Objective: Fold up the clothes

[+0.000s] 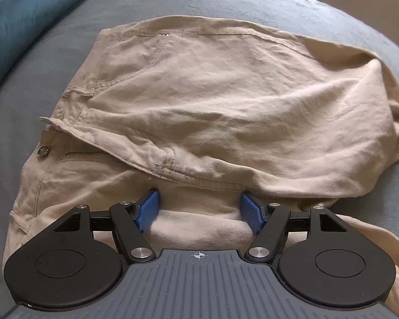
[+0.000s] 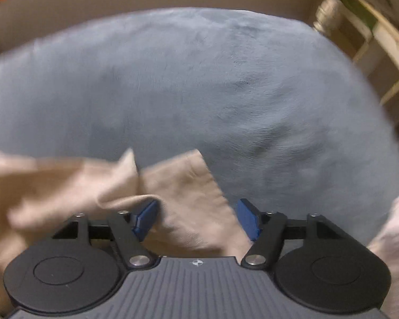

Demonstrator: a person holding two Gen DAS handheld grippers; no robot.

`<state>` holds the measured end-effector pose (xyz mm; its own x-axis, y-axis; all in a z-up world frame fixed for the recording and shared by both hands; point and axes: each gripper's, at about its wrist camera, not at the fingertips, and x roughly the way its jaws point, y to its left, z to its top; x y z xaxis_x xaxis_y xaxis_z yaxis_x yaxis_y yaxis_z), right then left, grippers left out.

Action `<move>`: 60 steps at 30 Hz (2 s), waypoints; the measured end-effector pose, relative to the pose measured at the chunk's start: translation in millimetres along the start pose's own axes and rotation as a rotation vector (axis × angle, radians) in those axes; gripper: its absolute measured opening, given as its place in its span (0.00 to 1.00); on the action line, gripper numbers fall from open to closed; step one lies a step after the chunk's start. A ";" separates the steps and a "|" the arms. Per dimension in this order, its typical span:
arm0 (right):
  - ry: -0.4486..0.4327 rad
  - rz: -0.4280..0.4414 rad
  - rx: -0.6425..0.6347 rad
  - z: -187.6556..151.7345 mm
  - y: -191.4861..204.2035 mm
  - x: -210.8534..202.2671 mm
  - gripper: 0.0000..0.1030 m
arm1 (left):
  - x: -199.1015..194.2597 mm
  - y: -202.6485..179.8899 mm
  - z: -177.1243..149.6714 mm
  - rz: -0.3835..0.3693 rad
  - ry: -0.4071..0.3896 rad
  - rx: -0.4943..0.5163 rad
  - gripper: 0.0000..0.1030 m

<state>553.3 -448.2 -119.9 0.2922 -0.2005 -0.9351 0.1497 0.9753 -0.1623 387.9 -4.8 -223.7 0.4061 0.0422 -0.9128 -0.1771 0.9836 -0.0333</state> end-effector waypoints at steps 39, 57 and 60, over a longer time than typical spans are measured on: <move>-0.068 0.294 0.014 -181.9 136.8 -150.0 0.55 | -29.6 112.3 49.8 -0.095 -0.236 -0.050 0.56; -0.334 0.649 -0.615 20.6 355.7 -17.0 0.69 | 40.2 83.0 71.8 0.269 -0.304 -0.076 0.49; -0.311 0.663 -0.696 27.9 401.9 0.1 0.70 | 45.4 85.5 72.5 0.290 -0.318 -0.089 0.49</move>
<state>639.9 -58.8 -176.4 0.3642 0.4837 -0.7959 -0.6881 0.7156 0.1201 456.2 93.9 -238.5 0.5816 0.3801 -0.7192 -0.3955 0.9047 0.1584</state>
